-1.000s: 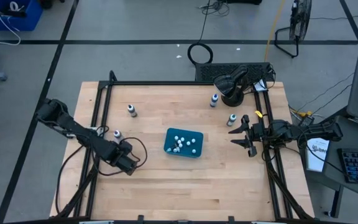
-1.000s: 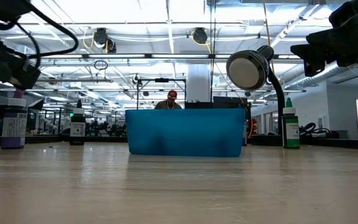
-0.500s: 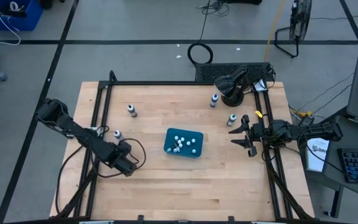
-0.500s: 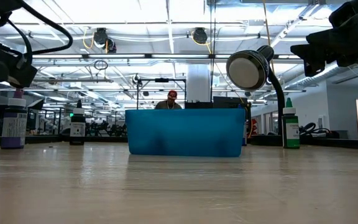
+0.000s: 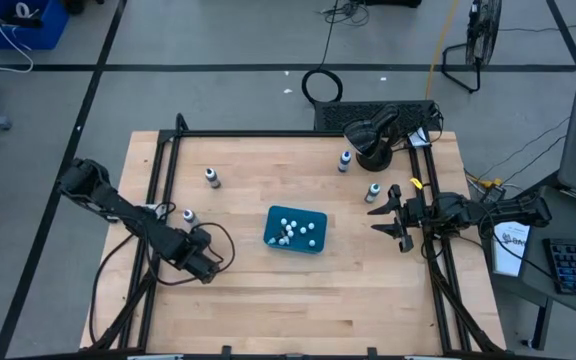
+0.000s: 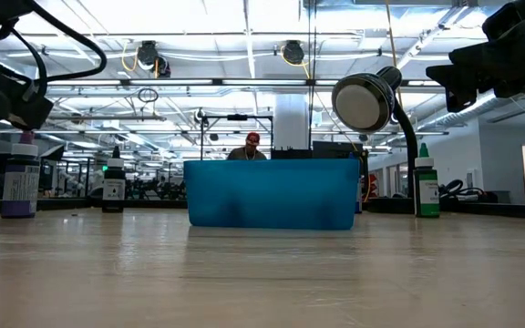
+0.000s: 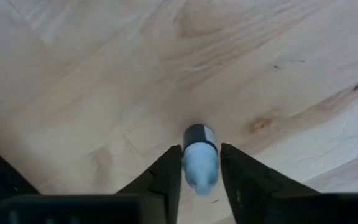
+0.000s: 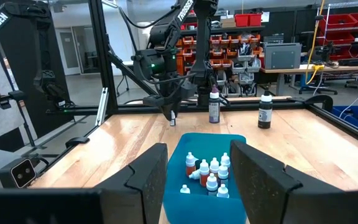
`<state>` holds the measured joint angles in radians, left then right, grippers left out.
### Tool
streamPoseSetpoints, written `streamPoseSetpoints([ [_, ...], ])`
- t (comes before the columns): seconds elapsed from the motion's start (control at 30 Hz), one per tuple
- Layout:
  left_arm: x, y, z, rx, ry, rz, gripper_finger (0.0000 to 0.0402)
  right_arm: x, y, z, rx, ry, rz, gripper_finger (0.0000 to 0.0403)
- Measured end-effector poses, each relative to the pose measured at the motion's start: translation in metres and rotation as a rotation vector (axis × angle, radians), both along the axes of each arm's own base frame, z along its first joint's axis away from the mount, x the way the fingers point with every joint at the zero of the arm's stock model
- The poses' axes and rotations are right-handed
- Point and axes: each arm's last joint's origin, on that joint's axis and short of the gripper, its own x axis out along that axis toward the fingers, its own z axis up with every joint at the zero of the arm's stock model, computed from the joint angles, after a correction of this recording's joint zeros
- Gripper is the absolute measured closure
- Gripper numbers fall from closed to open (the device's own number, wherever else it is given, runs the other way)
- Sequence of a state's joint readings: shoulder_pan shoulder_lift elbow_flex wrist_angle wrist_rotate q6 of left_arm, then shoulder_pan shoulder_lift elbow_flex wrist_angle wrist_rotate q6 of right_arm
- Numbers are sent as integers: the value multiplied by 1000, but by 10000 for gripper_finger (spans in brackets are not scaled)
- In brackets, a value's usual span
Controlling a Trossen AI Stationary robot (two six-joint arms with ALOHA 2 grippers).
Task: Pick & Place food coloring
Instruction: Put the small black food coloring bottle into the blue bin
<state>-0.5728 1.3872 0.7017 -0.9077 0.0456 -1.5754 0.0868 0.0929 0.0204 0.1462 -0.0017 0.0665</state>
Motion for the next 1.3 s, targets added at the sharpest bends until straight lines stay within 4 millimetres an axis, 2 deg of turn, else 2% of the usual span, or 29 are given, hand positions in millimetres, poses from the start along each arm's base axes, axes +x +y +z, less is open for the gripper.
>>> streamPoseSetpoints([
  [0.13,1,1,0,1,-6,-49,336,0,0,0,0,0,0,238],
  [0.23,5,5,2,31,-29,-95,337,0,0,0,0,0,0,238],
  [0.33,20,9,15,70,-110,-160,337,0,0,0,0,0,0,238],
  [0.43,42,16,39,118,-212,-256,337,0,0,0,0,0,0,240],
  [0.53,67,28,74,168,-333,-359,337,0,0,0,0,0,0,240],
  [0.7,102,58,132,260,-490,-499,337,0,0,0,0,0,0,237],
  [0.83,131,81,154,296,-520,-597,337,0,0,0,0,0,0,238],
  [0.9,147,89,153,288,-498,-645,337,0,0,0,0,0,0,238],
  [1.0,171,97,139,261,-399,-714,337,0,0,0,0,-1,0,237],
  [1.1,188,103,118,236,-301,-742,337,0,0,0,0,0,0,236],
  [1.3,208,114,73,200,-162,-744,337,0,0,0,0,-1,0,238],
])
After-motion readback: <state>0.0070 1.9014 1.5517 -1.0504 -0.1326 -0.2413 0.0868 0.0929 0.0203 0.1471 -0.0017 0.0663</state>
